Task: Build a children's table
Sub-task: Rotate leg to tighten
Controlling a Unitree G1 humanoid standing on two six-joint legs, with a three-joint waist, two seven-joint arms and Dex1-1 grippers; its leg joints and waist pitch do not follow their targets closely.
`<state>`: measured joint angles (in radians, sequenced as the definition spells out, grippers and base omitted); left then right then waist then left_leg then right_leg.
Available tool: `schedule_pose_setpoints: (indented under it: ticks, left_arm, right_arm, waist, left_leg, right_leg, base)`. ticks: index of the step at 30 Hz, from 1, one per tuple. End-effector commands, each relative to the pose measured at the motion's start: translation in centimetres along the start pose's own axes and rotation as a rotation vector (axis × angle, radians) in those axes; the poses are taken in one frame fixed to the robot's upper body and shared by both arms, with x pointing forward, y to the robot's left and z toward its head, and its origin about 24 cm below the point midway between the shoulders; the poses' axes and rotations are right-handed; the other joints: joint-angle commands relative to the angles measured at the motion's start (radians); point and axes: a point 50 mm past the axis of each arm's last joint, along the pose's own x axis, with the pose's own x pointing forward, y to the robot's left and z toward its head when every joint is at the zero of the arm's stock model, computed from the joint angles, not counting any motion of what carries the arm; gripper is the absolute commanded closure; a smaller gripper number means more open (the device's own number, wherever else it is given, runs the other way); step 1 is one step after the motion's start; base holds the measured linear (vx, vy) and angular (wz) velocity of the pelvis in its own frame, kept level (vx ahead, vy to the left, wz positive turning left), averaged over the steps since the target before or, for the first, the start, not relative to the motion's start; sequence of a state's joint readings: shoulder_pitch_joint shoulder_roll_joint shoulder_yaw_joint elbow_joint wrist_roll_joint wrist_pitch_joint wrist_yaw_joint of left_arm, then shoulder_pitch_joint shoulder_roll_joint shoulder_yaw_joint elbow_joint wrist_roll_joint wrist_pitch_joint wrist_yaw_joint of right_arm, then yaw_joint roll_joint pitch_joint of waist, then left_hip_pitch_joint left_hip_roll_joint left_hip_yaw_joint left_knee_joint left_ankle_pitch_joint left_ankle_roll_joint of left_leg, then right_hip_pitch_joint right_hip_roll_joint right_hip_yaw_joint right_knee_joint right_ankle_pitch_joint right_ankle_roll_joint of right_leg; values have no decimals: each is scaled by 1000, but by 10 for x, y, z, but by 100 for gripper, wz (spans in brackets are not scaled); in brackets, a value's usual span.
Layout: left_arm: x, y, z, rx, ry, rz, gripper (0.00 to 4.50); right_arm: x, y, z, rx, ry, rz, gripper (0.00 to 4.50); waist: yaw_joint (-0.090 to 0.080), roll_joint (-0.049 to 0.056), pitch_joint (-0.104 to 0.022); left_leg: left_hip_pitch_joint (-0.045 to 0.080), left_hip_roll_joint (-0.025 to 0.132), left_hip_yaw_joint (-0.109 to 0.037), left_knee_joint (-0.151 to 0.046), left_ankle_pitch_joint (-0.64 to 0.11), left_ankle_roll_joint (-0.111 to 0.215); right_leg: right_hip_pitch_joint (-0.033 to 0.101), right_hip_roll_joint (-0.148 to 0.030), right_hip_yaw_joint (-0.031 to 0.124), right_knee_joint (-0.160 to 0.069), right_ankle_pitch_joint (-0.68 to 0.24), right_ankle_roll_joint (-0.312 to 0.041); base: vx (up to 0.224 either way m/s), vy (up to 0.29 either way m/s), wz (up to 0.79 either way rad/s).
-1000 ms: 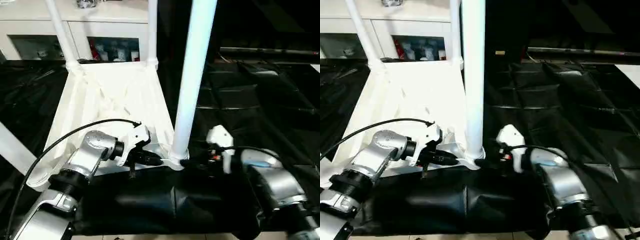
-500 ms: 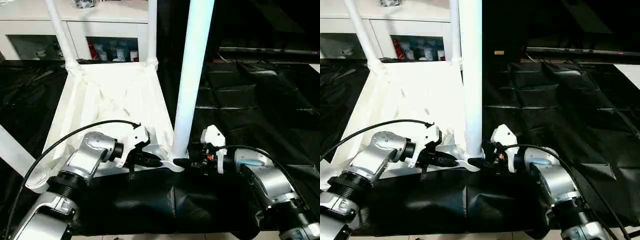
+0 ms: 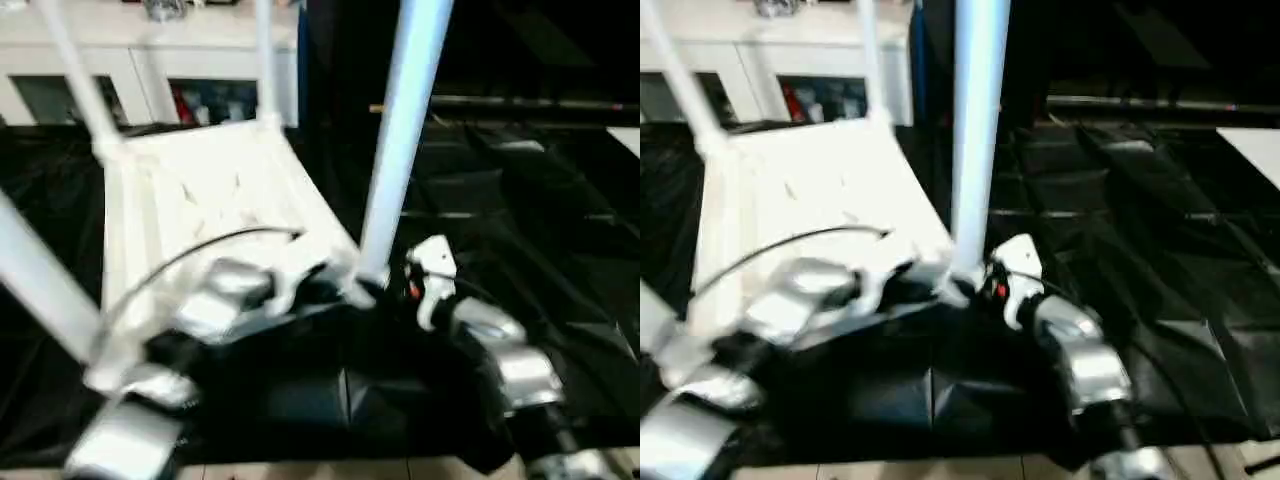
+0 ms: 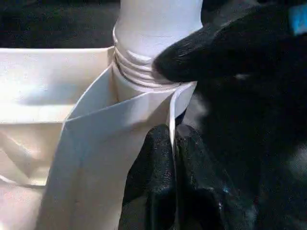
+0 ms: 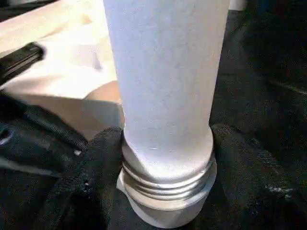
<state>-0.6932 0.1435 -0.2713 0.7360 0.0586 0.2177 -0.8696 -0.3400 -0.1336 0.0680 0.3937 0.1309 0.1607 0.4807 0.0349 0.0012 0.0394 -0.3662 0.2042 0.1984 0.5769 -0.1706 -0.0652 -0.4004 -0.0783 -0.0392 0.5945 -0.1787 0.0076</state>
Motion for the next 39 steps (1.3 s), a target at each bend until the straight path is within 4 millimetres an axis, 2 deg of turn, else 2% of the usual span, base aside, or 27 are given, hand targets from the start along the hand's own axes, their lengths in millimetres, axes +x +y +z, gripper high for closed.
schedule_pose_setpoints:
  ticks: [1,4,8,10,13,14,15,16,17,18,19,20,24,28,29,31,35,39]
  left_arm:
    - [16,-6,3,-50,-29,61,450]
    - [22,-11,8,-36,-38,38,450]
    - [18,-11,6,-13,-38,-10,450]
    - [16,-10,5,-9,-39,-20,450]
    - [5,-6,-4,8,-30,-51,450]
    - [3,-5,-5,12,-32,-55,450]
    - [-4,-3,-9,28,-42,-76,450]
    - [-7,-3,-10,31,-47,-87,450]
    - [-11,-2,-12,34,-51,-103,450]
    - [-14,-2,-13,35,-53,-116,450]
    - [-17,-1,-15,36,-56,-132,450]
    - [-17,-1,-15,36,-56,-132,450]
    - [-33,-7,-18,30,-80,-264,450]
    - [-39,-13,-21,19,-74,-348,450]
    - [-40,-15,-22,20,-71,-363,450]
    - [-40,-16,-23,19,-70,-373,450]
    - [-43,-17,-23,16,-65,-384,450]
    - [-45,-18,-23,13,-60,-387,450]
  right_arm:
    - [9,18,-15,20,68,-13,187]
    - [17,27,-10,14,42,-16,187]
    - [15,26,0,-22,-3,78,187]
    - [13,25,2,-42,-5,111,131]
    - [0,20,5,-108,17,272,97]
    - [-2,19,6,-118,23,288,97]
    - [-10,13,7,-166,50,347,73]
    - [-13,10,8,-184,59,365,69]
    - [-17,5,10,-202,73,376,69]
    - [-19,2,11,-211,82,381,69]
    - [-22,-1,12,-223,94,395,69]
    - [-22,-1,12,-223,94,395,69]
    - [-29,-7,15,-237,117,464,69]
    - [-28,-5,14,-243,125,476,69]
    - [-27,-4,13,-245,131,485,69]
    - [-26,-2,12,-243,134,492,69]
    - [-26,1,10,-233,142,523,69]
    - [-25,1,11,-217,134,523,113]
  waist:
    - [1,-12,-49]
    - [1,-7,-52]
    - [2,-5,-52]
    - [3,-5,-54]
    - [7,-9,-54]
    - [8,-10,-53]
    - [10,-12,-52]
    - [11,-11,-53]
    - [11,-11,-51]
    - [8,-12,-51]
    - [8,-14,-51]
    - [8,-12,-51]
    - [5,-10,-51]
    - [8,-7,-54]
    - [10,-11,-54]
    - [13,-8,-54]
    - [19,-10,-55]
    - [20,-10,-54]
  left_leg:
    - [12,16,-17,-68,-307,2]
    - [9,14,-17,-68,-301,11]
    - [8,15,-17,-68,-310,25]
    - [7,15,-16,-66,-297,31]
    - [3,16,-15,-65,-270,49]
    - [3,16,-15,-64,-270,53]
    - [3,15,-14,-63,-272,58]
    - [2,17,-15,-63,-267,60]
    - [3,18,-14,-64,-274,64]
    - [-3,17,-17,-67,-274,59]
    - [-2,18,-16,-67,-277,57]
    - [4,19,-16,-65,-284,54]
    - [5,23,-16,-67,-283,52]
    - [9,27,-12,-67,-263,50]
    - [8,26,-11,-66,-253,52]
    - [7,26,-11,-66,-238,53]
    - [7,26,-10,-65,-229,54]
    - [7,25,-9,-64,-224,55]
  right_leg:
    - [29,-49,28,-94,-404,-147]
    - [31,-50,28,-94,-384,-147]
    - [34,-50,28,-95,-378,-149]
    - [34,-50,29,-92,-355,-154]
    - [41,-50,28,-86,-305,-172]
    - [42,-50,27,-87,-308,-173]
    - [43,-51,27,-89,-321,-171]
    - [45,-52,27,-87,-320,-169]
    - [40,-52,27,-89,-333,-167]
    - [45,-53,25,-89,-360,-159]
    - [42,-53,25,-89,-374,-155]
    - [37,-54,26,-93,-394,-153]
    - [35,-52,28,-88,-363,-173]
    - [32,-52,30,-79,-294,-208]
    - [34,-51,31,-77,-275,-212]
    - [36,-52,31,-73,-251,-214]
    - [38,-52,32,-69,-226,-217]
    - [38,-52,32,-69,-229,-214]
  base:
    - [0,0,0]
    - [0,0,0]
    - [0,0,0]
    - [0,0,0]
    - [0,0,0]
    - [0,0,0]
    - [0,0,0]
    - [0,0,0]
    - [0,0,0]
    - [0,0,0]
    - [0,0,0]
    - [0,0,0]
    - [0,0,0]
    - [0,0,0]
    - [0,0,0]
    - [0,0,0]
    - [0,0,0]
    - [0,0,0]
